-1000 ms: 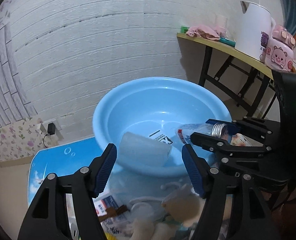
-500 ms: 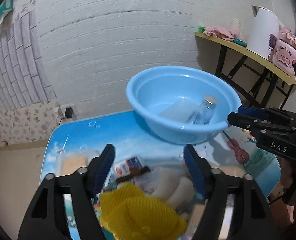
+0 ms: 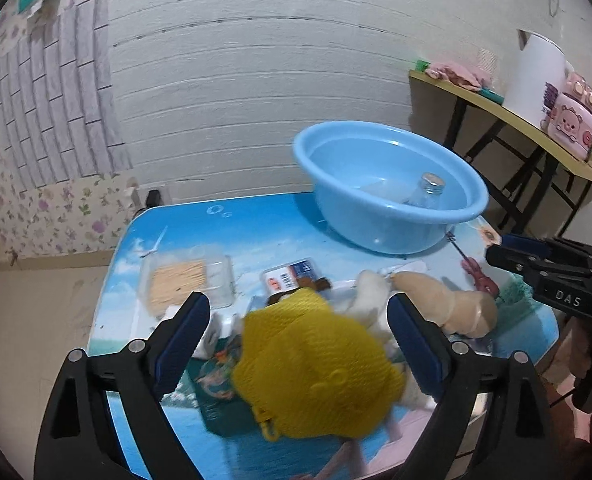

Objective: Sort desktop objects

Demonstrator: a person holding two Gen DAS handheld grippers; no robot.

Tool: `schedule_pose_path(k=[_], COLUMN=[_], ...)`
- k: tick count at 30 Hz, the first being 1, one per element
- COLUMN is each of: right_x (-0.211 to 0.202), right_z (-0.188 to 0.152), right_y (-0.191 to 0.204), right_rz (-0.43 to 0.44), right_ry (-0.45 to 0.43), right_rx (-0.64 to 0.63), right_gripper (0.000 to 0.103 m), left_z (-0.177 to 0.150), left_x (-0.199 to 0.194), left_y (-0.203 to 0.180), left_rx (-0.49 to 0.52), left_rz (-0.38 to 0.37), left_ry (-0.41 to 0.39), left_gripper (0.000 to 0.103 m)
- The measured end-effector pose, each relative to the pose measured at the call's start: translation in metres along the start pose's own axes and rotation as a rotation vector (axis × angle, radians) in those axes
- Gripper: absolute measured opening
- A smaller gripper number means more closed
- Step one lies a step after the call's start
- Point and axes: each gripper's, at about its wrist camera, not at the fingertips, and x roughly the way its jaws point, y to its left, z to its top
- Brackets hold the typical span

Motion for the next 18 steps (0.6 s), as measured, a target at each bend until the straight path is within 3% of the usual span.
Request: schedule_pose_path(k=[18], right_x=[0.004], right_z=[-0.024], right_y=[-0.004], right_rz=[0.01], right_ry=[0.062], right_rx=[0.013], right_gripper=[0.04], left_z=[-0.036], left_x=[-0.001], left_y=[0.025], left_rx=[-0.042], left_rz=[0.011], left_ry=[0.034], left_gripper=[0.09])
